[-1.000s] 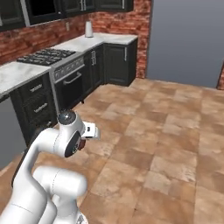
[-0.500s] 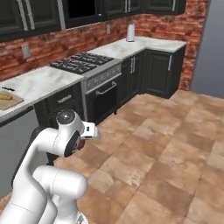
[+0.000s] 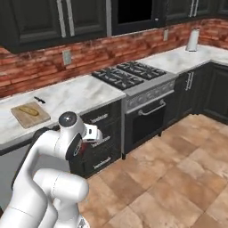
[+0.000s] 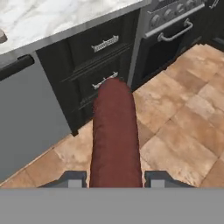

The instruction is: Retrieve the sausage and cheese from the fridge and place them on the cutting board on the counter.

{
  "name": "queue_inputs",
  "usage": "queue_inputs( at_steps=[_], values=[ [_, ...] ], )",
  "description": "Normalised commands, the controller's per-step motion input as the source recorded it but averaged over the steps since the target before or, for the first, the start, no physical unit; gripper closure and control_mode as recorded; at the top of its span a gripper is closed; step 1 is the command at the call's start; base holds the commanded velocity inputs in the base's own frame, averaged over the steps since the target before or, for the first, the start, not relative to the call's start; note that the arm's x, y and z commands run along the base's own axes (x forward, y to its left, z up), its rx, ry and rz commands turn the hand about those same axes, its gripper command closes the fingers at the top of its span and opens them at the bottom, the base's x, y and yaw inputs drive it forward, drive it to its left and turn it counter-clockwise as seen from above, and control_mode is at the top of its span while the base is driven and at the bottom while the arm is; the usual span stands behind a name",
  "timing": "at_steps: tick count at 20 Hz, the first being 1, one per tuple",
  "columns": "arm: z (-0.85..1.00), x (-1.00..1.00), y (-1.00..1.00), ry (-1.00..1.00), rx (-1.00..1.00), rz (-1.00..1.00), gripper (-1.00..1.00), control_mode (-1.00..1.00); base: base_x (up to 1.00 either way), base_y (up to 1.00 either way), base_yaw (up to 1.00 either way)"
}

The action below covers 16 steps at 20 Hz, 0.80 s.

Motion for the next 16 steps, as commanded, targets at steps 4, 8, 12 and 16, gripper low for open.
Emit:
queue_inputs(
  at_steps=[4, 8, 12, 16],
  values=[
    [0.00, 0.00, 0.00, 0.00, 0.00, 0.00, 1.00, 1.00, 1.00, 0.00, 0.62],
    [0.00, 0.00, 0.00, 0.00, 0.00, 0.00, 1.00, 1.00, 1.00, -0.03, 0.64],
    [0.00, 0.00, 0.00, 0.00, 0.00, 0.00, 1.00, 1.00, 0.97, -0.06, 0.66],
    [0.00, 0.00, 0.00, 0.00, 0.00, 0.00, 1.00, 1.00, 0.54, 0.00, 0.63]
  ],
)
